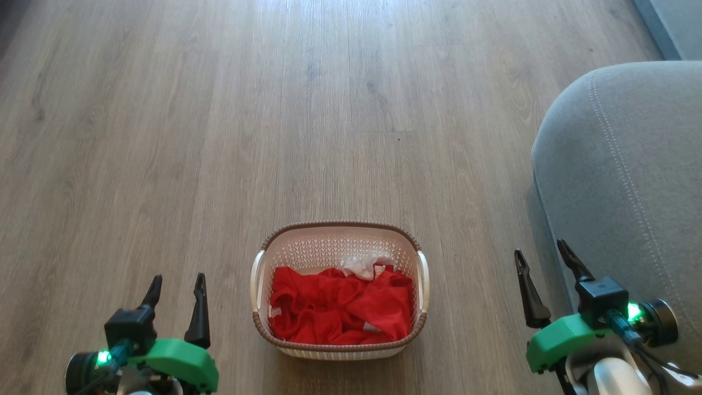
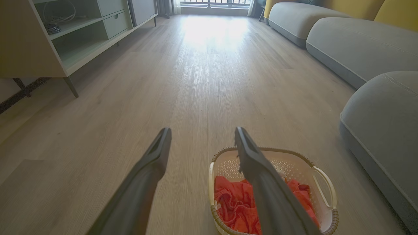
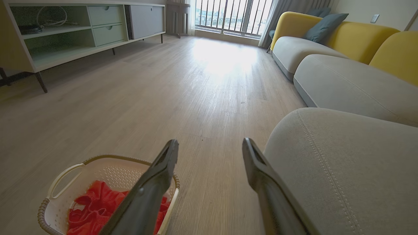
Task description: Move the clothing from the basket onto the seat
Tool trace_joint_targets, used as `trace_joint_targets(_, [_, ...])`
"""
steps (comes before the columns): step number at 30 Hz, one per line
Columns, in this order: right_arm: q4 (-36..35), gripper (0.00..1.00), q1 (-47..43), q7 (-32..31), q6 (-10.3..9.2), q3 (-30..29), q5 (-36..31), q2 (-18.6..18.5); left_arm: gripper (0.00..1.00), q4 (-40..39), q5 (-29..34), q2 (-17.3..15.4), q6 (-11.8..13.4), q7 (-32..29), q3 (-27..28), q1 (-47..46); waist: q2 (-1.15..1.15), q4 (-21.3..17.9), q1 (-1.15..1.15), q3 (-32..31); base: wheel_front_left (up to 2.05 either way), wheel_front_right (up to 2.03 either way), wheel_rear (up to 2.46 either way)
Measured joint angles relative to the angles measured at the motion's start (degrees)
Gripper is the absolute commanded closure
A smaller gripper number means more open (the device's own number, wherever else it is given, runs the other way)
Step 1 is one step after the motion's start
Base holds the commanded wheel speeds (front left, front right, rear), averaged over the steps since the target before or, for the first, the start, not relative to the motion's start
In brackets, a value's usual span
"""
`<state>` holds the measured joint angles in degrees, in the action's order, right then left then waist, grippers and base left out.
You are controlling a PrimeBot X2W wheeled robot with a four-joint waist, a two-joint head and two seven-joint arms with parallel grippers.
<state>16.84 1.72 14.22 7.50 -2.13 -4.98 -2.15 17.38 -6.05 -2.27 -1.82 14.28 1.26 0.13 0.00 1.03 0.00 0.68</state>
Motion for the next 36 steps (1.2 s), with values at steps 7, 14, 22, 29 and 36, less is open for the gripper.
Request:
trace_joint_targets(7, [0.4, 0.00, 0.0, 0.0, 0.00, 0.0, 1.0, 0.0, 0.00, 0.3, 0.0, 0.0, 0.0, 0.0, 0.2, 0.0, 0.00, 0.0, 0.00, -0.2, 0.00, 0.00, 0.00])
trace_joint_targets(14, [0.5, 0.00, 0.0, 0.0, 0.00, 0.0, 1.0, 0.0, 0.00, 0.4, 0.0, 0.0, 0.0, 0.0, 0.3, 0.0, 0.00, 0.2, 0.00, 0.0, 0.00, 0.00, 0.00])
trace_joint_targets(22, [-1.0, 0.00, 0.6, 0.0, 0.00, 0.0, 2.0, 0.0, 0.00, -0.2, -0.2, 0.0, -0.4, 0.0, 0.3, -0.5, 0.00, 0.3, 0.00, 3.0, 0.00, 0.00, 0.00])
trace_joint_targets(29, [-5.1, 0.00, 9.9, 0.1, 0.00, -1.1, 2.1, -0.1, 0.00, -1.4, -1.0, 0.0, -1.0, 0.0, -2.4, -11.4, 0.00, 0.1, 0.00, 13.0, 0.00, 0.00, 0.00])
trace_joint_targets(36, [-8.3, 0.00, 18.6, 0.2, 0.00, -1.6, 1.9, -0.2, 0.00, -0.4, -0.8, 0.1, -1.6, 0.0, -6.2, -23.3, 0.00, -0.1, 0.02, 25.1, 0.00, 0.00, 0.00])
